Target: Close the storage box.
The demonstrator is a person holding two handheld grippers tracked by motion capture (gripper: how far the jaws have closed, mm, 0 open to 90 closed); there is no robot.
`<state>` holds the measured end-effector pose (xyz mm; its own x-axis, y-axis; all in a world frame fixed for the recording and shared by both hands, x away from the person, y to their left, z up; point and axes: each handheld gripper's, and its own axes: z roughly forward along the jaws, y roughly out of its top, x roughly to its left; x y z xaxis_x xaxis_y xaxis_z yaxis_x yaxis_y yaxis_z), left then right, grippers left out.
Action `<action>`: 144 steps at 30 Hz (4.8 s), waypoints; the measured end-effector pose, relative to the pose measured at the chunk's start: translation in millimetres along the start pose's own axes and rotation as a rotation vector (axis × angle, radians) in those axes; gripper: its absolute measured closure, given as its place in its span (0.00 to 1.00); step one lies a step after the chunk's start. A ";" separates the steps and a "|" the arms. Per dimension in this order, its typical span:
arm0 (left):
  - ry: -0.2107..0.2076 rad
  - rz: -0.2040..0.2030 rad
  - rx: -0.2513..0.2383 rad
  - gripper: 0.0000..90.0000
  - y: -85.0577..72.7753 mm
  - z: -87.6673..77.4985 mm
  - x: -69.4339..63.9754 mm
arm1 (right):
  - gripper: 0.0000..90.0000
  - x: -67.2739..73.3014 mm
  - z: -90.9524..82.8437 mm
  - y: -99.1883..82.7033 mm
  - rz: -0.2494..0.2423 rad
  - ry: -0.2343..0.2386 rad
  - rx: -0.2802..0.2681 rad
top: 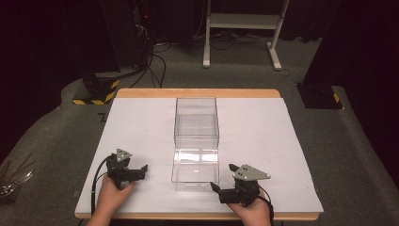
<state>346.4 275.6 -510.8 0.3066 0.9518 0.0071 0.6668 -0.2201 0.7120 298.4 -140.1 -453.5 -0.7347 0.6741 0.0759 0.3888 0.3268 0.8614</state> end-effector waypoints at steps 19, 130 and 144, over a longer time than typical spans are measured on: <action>0.002 0.001 -0.001 0.01 0.0 0.0 -0.2 | 0.09 1.3 12.3 -5.9 0.003 0.020 0.025; 0.002 0.002 0.001 0.00 0.0 0.0 -0.2 | 0.09 -64.1 89.3 17.4 0.083 -0.159 0.032; 0.000 0.003 0.003 0.00 0.1 -0.1 0.1 | 0.09 -71.5 102.6 25.4 0.101 -0.183 0.024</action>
<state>346.4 275.6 -510.6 0.3084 0.9512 0.0093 0.6679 -0.2235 0.7099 417.8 -112.0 -488.5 -0.5792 0.8124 0.0674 0.4701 0.2653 0.8418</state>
